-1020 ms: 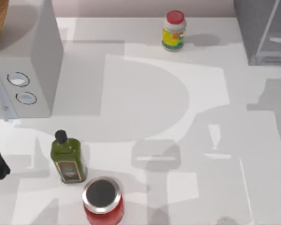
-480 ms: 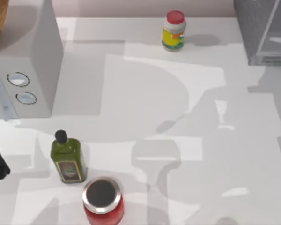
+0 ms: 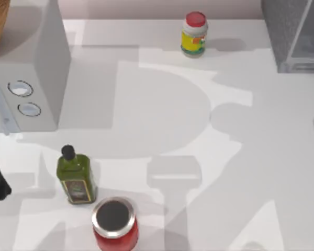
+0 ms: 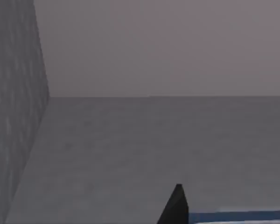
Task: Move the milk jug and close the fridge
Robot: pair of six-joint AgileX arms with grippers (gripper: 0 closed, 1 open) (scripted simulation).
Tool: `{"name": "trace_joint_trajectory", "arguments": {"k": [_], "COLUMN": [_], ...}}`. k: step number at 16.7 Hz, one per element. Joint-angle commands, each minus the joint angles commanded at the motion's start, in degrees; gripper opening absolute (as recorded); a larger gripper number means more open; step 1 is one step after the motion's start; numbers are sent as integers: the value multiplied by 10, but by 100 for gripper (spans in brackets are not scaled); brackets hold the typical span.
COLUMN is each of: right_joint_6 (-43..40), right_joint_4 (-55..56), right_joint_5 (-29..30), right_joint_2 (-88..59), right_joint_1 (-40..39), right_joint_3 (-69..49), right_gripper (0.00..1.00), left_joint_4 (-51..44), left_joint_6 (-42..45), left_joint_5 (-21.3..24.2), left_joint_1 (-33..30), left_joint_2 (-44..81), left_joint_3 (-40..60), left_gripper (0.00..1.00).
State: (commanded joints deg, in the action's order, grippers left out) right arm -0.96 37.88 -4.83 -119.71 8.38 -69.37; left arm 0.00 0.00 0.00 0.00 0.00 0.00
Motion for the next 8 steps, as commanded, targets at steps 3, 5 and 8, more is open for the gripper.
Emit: {"name": "trace_joint_trajectory", "arguments": {"k": [3,5,8], "right_joint_6": [-4,-4,-4], "right_joint_4": [-47,-56,-55], "right_joint_5": [-11,-13,-12], "right_joint_2": [-44,-51,-48], "right_joint_1": [15,18,15], "right_joint_3": [-60,-69,-67], "right_gripper": [0,0,0], "left_joint_4": [0,0,0], "left_joint_6": [0,0,0], "left_joint_5": [0,0,0], "left_joint_1": [0,0,0], "left_joint_2": [0,0,0], "left_joint_3": [0,0,0], "left_gripper": [100,100,100]}}
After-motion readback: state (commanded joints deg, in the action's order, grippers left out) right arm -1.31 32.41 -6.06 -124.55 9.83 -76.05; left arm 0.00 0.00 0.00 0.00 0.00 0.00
